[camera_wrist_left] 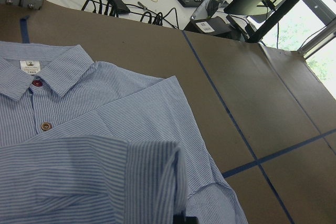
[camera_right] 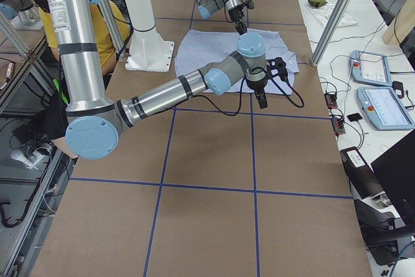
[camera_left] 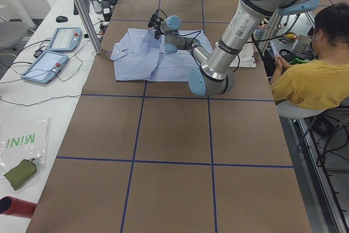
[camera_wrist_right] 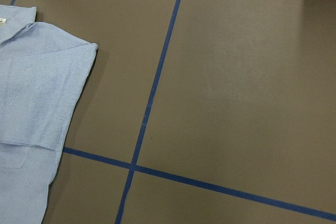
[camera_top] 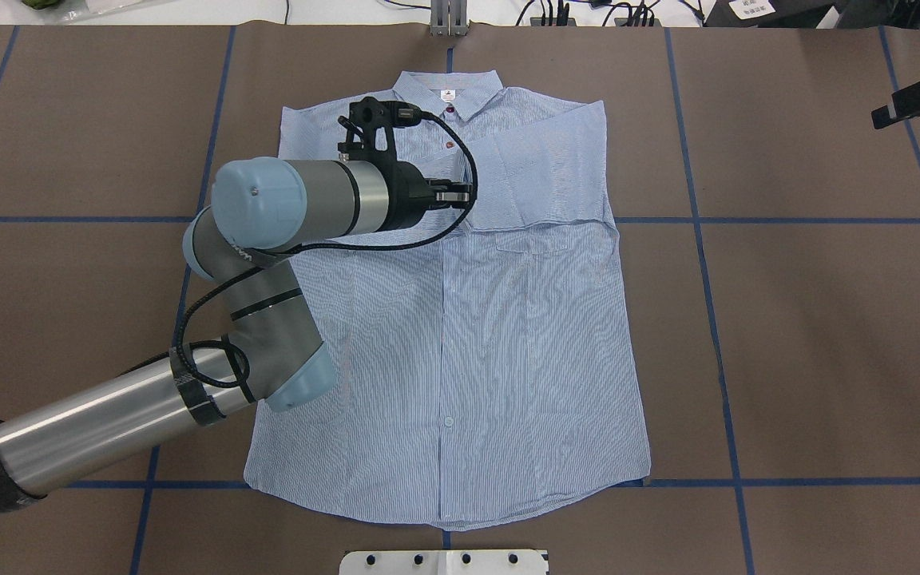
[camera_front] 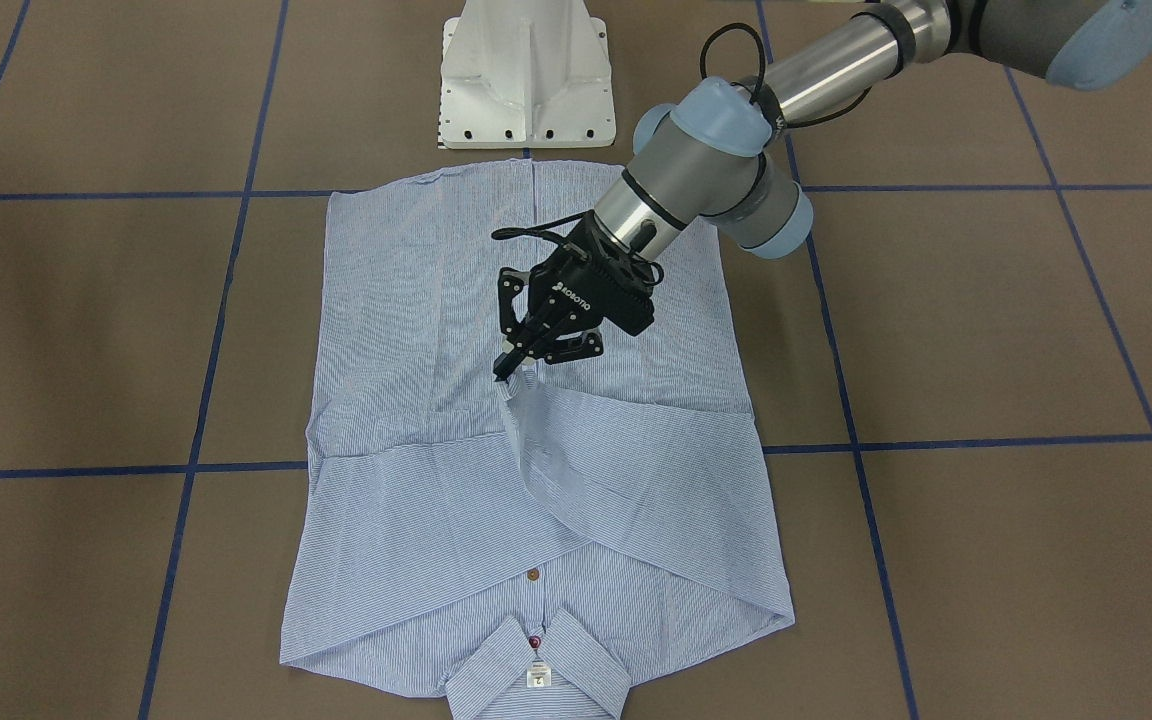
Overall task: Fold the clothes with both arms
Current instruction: 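Carry the cuff with the left gripper across the shirt body, then release the sleeve with the left gripper while the right gripper lowers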
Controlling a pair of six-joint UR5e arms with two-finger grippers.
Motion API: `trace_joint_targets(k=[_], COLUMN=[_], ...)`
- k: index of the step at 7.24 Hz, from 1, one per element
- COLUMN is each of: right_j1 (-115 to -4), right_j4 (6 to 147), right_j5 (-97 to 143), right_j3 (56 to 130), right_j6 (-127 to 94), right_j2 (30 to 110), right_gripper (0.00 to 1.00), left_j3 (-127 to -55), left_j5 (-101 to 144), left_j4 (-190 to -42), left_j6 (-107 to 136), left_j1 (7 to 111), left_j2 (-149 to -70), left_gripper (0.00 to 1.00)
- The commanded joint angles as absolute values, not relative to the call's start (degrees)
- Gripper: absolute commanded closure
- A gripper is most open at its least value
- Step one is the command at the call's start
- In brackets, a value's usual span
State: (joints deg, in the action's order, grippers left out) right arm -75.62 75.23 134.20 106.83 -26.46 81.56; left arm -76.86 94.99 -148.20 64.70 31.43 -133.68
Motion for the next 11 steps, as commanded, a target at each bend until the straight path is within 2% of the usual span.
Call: trace_joint_targets(k=[1,3,4,5,7,8,10,11], right_j1=[-75.6,-75.6,-75.6,-75.6,-75.2,-73.1,-61.5,-54.9], right_j4=[75.2,75.2,75.2,75.2,75.1,75.1,75.2,75.2], right_j5=[134.2,134.1,134.1,134.0,133.9,132.7,121.7,116.3], right_j3=[106.8,106.8,106.6,106.7,107.5,109.5,117.6,121.8], right_j6=[-26.5,-26.5,-26.5,-26.6,-30.4,-33.8,-50.0,-57.4], right_j2=[81.6,81.6,81.5,81.5,81.3,81.5,83.4,85.8], right_gripper=[0.0,0.0,0.0,0.0,0.0,0.0,0.0,0.0], left_j3=[-74.2,-68.7,-67.8,-68.2,-71.4,-77.1,-93.3,-98.8], left_j5=[93.7,91.2,91.2,91.1,91.2,91.4,95.3,95.4], left_j4=[-147.9,-147.9,-148.0,-148.6,-143.4,-135.3,-129.5,-128.9], left_j6=[64.7,64.5,64.6,65.1,59.5,56.2,55.7,55.7], left_j1=[29.1,26.9,26.7,25.8,26.0,26.1,26.2,26.6], left_j2=[-135.3,-139.7,-140.7,-140.5,-139.1,-137.7,-126.5,-121.2], left_gripper=[1.0,1.0,0.18,0.0,0.0,0.0,0.0,0.0])
